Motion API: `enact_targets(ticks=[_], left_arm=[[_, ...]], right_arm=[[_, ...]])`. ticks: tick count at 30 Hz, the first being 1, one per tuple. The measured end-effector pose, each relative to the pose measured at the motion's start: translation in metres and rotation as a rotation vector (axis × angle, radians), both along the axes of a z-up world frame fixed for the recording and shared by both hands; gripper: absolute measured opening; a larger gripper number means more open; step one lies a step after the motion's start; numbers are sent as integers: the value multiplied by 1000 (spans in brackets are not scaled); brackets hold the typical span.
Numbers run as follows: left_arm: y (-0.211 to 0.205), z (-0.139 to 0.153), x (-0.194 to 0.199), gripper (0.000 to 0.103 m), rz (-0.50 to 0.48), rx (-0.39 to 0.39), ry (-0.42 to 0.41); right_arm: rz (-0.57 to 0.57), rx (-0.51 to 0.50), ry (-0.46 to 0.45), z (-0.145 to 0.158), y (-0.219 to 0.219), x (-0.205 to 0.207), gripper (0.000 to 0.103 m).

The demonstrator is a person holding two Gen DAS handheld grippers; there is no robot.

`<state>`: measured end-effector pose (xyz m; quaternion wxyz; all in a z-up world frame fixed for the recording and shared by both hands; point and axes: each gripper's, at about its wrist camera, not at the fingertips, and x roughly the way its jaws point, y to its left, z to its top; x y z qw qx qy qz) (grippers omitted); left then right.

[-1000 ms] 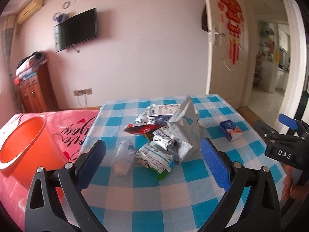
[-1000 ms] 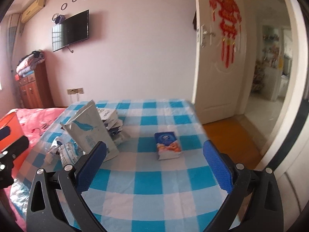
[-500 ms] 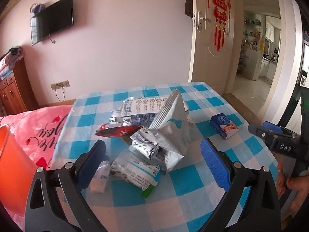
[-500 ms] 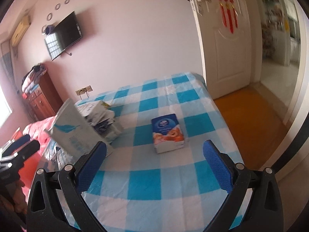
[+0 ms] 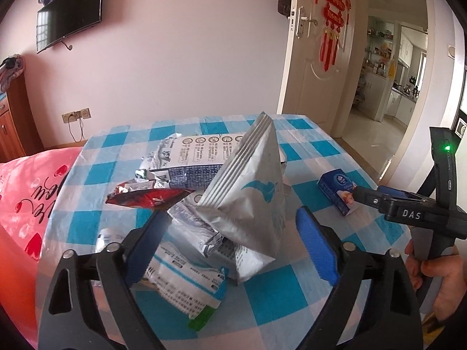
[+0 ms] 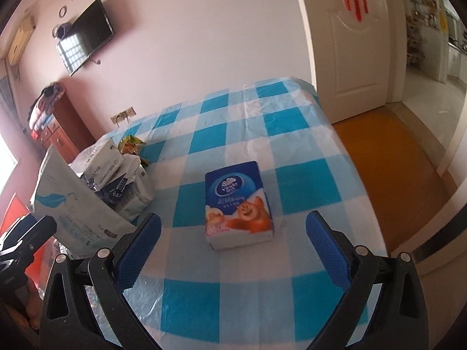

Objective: Collect trash
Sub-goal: 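Close left tool on crumpled white-grey plastic bag while right tool grasps Vinda tissue pack, then carry both items over the orange bucket and open both tools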

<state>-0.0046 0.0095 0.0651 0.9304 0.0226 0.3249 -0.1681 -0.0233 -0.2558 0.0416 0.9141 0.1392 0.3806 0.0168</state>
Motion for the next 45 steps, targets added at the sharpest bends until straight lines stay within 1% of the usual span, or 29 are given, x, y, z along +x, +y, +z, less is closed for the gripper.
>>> enact_targets(ticks=[1,2,3,5,6,7,8,10,12,15,16,18,19,20,21,22,25,33,42,45], left_arm=[[-1,-1,2,86,-1,-6,2],[-1,-2,3,80,-2,-9,5],[-1,-4,5,77,-2,-10,10],[-2,-6,10,69,0,-20,25],[-2,-7,12,66,1,-31,30],[-1,-7,13,61,0,-41,33],[-1,-8,13,57,-2,-50,36],[-1,-10,16,52,-4,-67,50],[1,-12,18,49,3,-98,67],[3,-14,18,44,6,-132,80],[3,-14,18,42,8,-140,83],[4,-14,16,41,13,-146,86],[4,-14,15,40,16,-148,85],[5,-13,14,39,20,-151,84],[5,-13,13,38,25,-156,86],[7,-13,12,36,28,-161,86],[13,-8,8,34,38,-173,77],[32,7,-8,32,46,-223,56],[68,40,-35,32,73,-285,-17],[87,59,-47,32,93,-298,-66]], right_arm=[[7,-6,4,-1,2,4,98],[11,-12,5,-2,4,7,98],[16,-22,6,-2,5,9,98],[22,-55,14,-5,10,14,95],[25,-64,18,-6,11,16,91],[27,-69,24,-8,12,18,85],[26,-74,33,-9,12,20,85],[24,-77,45,-12,12,23,85],[21,-77,52,-14,11,25,85],[20,-104,67,-18,13,28,84],[19,-110,74,-20,13,28,79],[13,-113,80,-23,12,29,74],[13,-112,77,-22,12,29,66],[11,-117,77,-22,12,28,64],[4,-122,76,-22,12,28,57],[4,-119,75,-22,12,27,55],[-7,-102,70,-22,10,23,55],[-15,-83,39,-14,17,0,54],[52,-46,-12,17,49,-27,54],[99,-22,-34,34,68,-30,54]])
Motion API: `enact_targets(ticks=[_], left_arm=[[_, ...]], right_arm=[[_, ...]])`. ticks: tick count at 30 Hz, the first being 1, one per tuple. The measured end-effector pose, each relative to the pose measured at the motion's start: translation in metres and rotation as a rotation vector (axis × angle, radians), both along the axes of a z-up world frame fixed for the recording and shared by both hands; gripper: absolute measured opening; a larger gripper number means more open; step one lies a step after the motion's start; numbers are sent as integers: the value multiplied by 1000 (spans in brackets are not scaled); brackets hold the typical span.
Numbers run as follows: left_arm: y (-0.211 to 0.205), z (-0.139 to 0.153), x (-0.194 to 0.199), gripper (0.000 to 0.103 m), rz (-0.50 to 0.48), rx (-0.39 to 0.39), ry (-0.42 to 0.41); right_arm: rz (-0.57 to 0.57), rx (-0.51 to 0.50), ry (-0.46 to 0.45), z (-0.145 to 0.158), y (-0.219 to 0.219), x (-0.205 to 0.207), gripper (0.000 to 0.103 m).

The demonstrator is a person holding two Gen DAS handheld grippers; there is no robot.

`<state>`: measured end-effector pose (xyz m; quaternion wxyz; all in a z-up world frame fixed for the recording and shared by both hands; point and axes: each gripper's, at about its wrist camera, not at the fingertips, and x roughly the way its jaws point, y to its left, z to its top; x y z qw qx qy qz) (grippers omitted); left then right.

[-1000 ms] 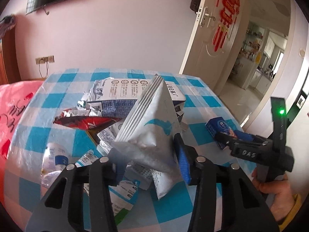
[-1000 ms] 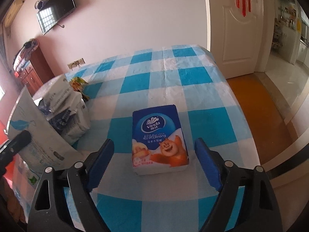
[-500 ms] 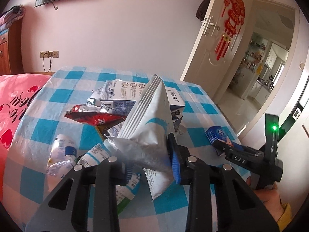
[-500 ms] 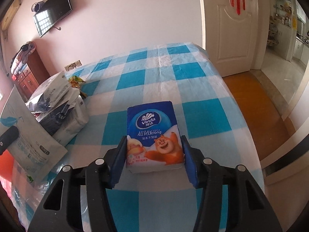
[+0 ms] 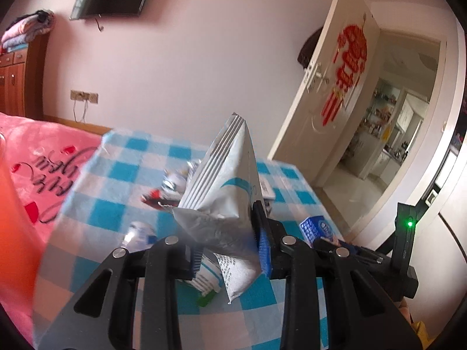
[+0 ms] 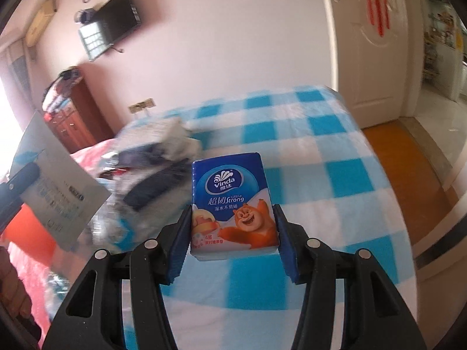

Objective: Collect trash
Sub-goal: 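Carry both items over the orange bucket and open both tools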

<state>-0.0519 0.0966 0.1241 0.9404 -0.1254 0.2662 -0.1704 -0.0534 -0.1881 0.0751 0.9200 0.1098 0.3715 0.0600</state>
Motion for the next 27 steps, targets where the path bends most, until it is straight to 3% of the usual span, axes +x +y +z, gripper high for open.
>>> enact_targets(ticks=[6,14,21,27], left_arm=[[45,38,-22,32,82,-5,-88],[137,80,-50,32,309,62,-165],[211,74,-53,32,535,181,-93],[251,52,-50,32,638,207,-11]], right_arm=[[148,38,-51,42,59,-3,54],[458,87,-92,90,184,5,54],[681,124,-98,113,300,22,54],[790,92,-78,110,381,33,54]])
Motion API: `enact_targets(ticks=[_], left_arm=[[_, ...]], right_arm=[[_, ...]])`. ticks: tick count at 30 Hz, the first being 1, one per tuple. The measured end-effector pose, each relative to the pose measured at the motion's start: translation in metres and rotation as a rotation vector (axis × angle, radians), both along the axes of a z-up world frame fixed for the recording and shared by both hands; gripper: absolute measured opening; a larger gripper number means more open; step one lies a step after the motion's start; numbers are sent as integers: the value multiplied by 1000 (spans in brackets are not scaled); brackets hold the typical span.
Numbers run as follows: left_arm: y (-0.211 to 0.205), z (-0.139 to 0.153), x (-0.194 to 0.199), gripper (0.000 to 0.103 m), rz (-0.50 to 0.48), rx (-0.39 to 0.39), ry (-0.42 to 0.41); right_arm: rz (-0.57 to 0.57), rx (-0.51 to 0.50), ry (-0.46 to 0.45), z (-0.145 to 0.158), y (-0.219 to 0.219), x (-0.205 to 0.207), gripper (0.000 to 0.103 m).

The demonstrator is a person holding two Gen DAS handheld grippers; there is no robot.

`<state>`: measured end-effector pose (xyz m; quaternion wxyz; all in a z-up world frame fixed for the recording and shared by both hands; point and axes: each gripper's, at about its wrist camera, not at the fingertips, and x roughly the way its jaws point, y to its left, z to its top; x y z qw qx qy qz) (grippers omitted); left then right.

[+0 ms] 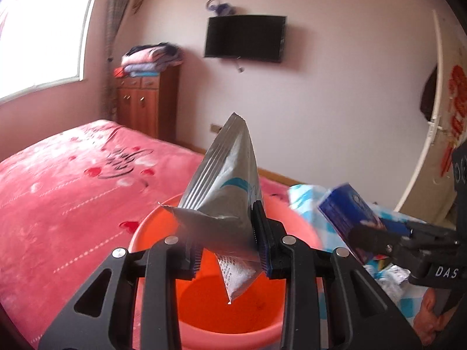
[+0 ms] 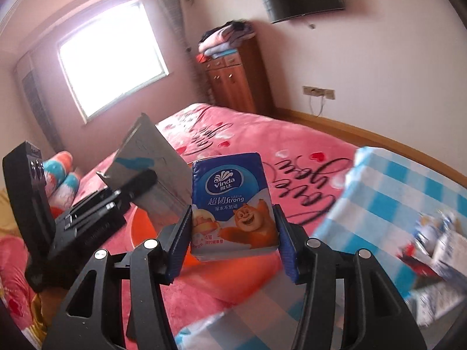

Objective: Collect trash
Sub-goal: 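Carry both items over the orange bucket and open both tools, then bring both open tools back to the trash pile on the table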

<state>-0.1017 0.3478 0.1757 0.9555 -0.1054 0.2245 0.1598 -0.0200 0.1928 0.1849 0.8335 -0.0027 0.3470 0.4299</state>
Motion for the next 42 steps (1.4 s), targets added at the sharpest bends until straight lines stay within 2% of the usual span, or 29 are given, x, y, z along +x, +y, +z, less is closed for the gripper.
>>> enact_targets(ticks=[6,8,10,12,14,15,19,26,42], left_arm=[[20,-16,7,36,38,-29,46],[18,-22,6,51,42,-27,55],[17,-25,7,61,52,-14,58],[16,-26,8,66,56,-7,64],[15,-28,9,75,62,-1,67],[14,-27,9,76,62,4,68],[8,-27,11,86,59,36,61],[-11,-21,12,94,17,58,52],[-70,-15,15,94,-85,74,49]], right_arm=[[24,-58,15,-20,41,11,56],[29,-74,9,-27,49,14,58],[18,-78,0,-29,49,13,74],[8,-73,-11,-28,43,7,79],[-21,-78,-37,-27,36,6,85],[-34,-75,-48,-25,31,5,89],[-96,-52,-56,-21,9,5,93],[-183,-42,-46,-22,-32,6,93],[-346,-52,-78,-20,-118,-11,93]])
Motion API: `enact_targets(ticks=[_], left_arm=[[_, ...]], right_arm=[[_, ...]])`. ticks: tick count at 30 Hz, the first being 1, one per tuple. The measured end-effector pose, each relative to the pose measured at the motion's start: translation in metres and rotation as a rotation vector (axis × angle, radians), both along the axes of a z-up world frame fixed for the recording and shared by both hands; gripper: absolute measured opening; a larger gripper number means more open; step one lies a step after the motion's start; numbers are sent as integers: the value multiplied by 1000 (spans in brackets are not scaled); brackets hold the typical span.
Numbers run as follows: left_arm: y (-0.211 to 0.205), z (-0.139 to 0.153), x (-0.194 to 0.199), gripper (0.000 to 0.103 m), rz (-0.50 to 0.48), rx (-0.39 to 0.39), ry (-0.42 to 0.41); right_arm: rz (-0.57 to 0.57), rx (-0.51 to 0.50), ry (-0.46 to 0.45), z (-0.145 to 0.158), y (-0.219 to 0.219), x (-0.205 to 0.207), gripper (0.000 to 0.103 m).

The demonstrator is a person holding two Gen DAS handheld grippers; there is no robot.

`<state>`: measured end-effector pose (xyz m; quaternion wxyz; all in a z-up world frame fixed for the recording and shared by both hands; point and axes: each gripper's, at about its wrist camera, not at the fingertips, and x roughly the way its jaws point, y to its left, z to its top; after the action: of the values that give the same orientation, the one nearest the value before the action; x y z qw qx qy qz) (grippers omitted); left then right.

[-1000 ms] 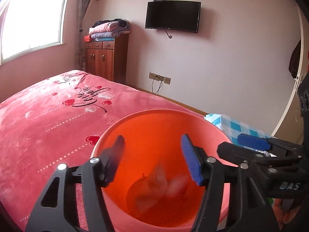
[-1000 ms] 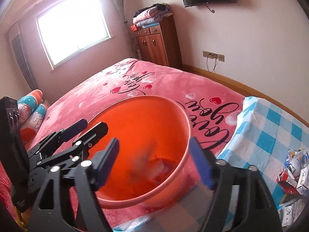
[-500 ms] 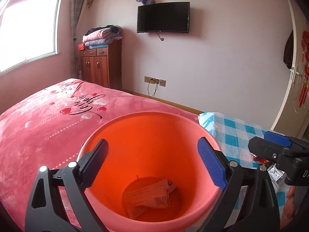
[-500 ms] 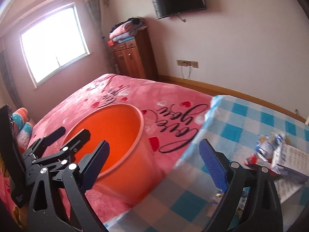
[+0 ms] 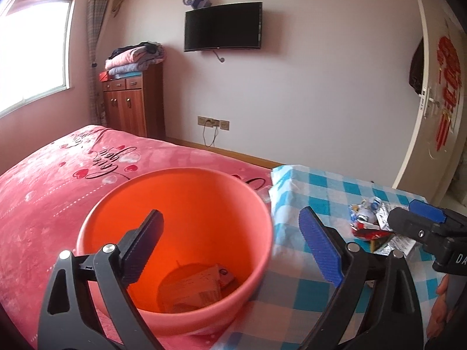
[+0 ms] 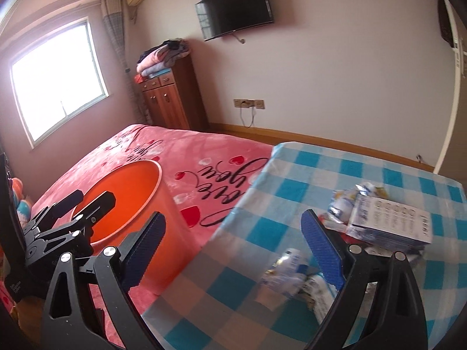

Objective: Collect trash
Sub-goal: 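Bring both open tools back to the trash pile on the table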

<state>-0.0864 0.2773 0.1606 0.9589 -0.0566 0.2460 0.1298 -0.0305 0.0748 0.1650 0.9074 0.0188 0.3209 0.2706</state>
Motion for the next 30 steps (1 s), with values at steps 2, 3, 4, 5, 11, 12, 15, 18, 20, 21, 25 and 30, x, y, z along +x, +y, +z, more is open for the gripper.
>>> enact_targets(ticks=[2,3,4,5,11,12,15,18,20,21,25,30], left_arm=[[-8,1,1,94,-12,5,3],[-11,2,1,94,-19,6,3],[-17,2,1,94,-29,8,3],[-21,2,1,94,-36,10,4],[-48,1,4,94,-81,21,14],[-53,0,4,94,-91,23,17],[-65,-2,7,94,-115,26,24],[-77,-5,10,94,-136,33,34],[-83,-6,11,94,-149,40,40],[-87,-8,12,94,-155,43,43],[-102,-12,17,94,-179,49,60],[-119,-21,22,94,-210,49,83]], right_arm=[[-21,3,1,1,-12,-2,94],[-30,6,0,1,-17,-3,94],[-39,7,0,1,-23,-4,94],[-49,9,1,1,-28,-5,94],[-103,21,6,-3,-62,-9,94],[-112,20,7,-4,-67,-10,94],[-136,20,10,-7,-80,-13,94],[-159,21,17,-11,-96,-15,94],[-173,23,18,-13,-104,-15,94],[-181,22,18,-15,-108,-16,94],[-208,16,15,-20,-124,-19,94],[-243,7,19,-28,-144,-24,94]])
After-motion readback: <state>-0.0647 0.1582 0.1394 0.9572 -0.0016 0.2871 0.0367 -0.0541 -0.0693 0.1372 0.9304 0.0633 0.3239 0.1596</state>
